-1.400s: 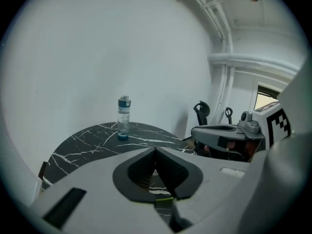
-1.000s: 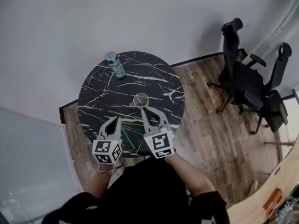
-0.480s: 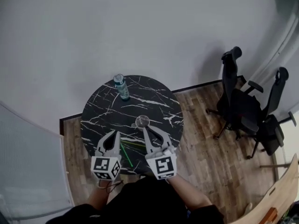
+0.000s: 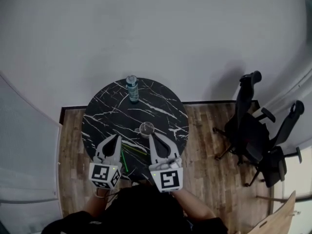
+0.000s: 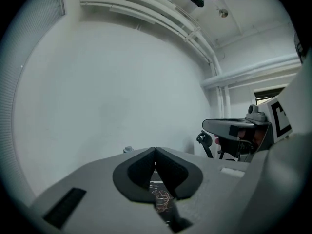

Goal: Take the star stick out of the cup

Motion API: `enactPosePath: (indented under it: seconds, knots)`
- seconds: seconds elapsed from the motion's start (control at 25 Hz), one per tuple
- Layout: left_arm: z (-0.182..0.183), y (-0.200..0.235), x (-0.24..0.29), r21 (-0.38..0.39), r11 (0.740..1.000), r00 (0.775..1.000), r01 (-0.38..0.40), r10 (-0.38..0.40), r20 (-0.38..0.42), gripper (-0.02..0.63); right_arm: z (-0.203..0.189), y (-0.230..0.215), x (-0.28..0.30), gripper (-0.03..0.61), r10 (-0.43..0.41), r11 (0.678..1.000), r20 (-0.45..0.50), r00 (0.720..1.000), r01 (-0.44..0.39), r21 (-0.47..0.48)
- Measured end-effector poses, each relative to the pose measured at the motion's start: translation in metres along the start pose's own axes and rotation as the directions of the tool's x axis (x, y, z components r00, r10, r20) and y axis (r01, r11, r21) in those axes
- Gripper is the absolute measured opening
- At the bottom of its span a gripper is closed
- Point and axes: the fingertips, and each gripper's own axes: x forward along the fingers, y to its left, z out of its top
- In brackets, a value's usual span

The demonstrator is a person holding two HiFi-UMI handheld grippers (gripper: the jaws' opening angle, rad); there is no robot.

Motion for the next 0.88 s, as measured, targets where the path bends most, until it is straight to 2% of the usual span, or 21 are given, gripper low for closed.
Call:
enactPosePath:
  seconds: [0.36, 0.56, 0.88]
  knots:
    - [0.006, -0.017, -0.001, -0.006, 0.999, 0.999, -0.037, 0.037, 0.025, 0.000, 0.001, -0.004, -0.003, -0.006, 0.048, 0.999, 0.029, 0.998, -0.048, 0.000]
    - [0.008, -0.016, -0.002, 0.003, 0.998, 0.998, -0.057, 0.057, 0.029, 0.000, 0.001, -0.009, -0.003, -0.006, 0.047, 0.998, 0.037, 0.998, -0.048, 0.026]
    - [0.009, -0.015, 0.001, 0.015, 0.998, 0.998, -0.062, 0.062, 0.027, 0.000, 0.000, -0.013, -0.002, -0.005, 0.047, 0.999, 0.035, 0.998, -0.047, 0.009]
